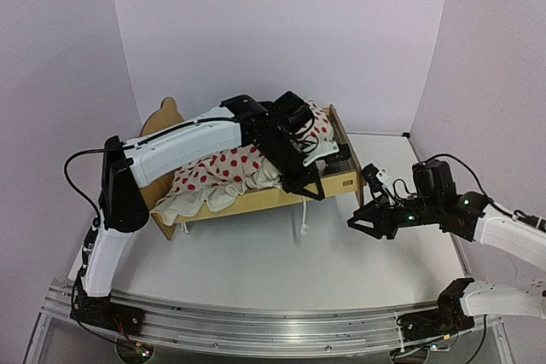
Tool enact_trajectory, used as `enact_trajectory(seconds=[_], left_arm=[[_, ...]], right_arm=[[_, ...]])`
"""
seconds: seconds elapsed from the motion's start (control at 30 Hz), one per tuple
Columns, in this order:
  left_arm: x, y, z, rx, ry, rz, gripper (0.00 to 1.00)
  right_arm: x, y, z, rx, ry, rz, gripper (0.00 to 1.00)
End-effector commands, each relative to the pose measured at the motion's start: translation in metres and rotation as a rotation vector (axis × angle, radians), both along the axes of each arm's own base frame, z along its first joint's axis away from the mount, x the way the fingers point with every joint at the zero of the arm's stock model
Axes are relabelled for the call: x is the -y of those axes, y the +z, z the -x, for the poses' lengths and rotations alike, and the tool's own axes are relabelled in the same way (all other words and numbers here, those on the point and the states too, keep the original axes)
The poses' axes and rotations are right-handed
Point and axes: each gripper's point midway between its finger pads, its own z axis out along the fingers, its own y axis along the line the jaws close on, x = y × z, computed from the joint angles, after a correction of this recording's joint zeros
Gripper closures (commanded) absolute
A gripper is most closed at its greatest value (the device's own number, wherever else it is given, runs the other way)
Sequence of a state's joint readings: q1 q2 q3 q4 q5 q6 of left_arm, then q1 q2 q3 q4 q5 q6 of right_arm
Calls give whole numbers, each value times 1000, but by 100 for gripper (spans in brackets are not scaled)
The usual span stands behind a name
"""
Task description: Set up the pet bed
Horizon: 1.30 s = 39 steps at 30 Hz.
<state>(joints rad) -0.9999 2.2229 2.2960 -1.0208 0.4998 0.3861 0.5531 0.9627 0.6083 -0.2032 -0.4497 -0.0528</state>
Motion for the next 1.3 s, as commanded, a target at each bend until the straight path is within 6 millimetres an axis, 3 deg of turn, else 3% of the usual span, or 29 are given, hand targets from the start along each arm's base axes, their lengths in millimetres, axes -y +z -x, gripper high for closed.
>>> enact_trajectory(seconds=[0.0, 0.13, 0.3, 0.63, 0.83, 0.9, 0.93, 1.03, 1.1, 1.27], left_arm=[[-13, 120, 19, 57, -38, 267, 100], [-23, 108, 7, 86, 9, 239, 100], [-37, 30, -13, 161, 66, 46, 100], [-59, -72, -9, 245, 45, -56, 100], [-55, -100, -8, 235, 47, -71, 100], [-54, -106, -3, 206, 20, -77, 100], [-54, -107, 3, 181, -1, -80, 95], [-55, -96, 16, 135, -44, -58, 69], [-56, -80, 21, 132, -61, -34, 53], [-55, -19, 36, 109, -142, 49, 39]], right_arm=[[-13, 35, -12, 125, 2, -125, 58], [-18, 38, -12, 67, 5, -155, 57], [-25, 56, 2, 1, 62, -226, 55], [-18, 30, -1, -211, -48, -143, 54], [-18, 25, -13, -243, -105, -122, 55], [-18, 18, -17, -263, -125, -107, 55], [-18, 14, -19, -278, -136, -99, 55], [-20, 5, -24, -319, -156, -85, 55], [-23, 2, -27, -342, -158, -79, 55], [-33, 5, -34, -359, -137, -81, 55]])
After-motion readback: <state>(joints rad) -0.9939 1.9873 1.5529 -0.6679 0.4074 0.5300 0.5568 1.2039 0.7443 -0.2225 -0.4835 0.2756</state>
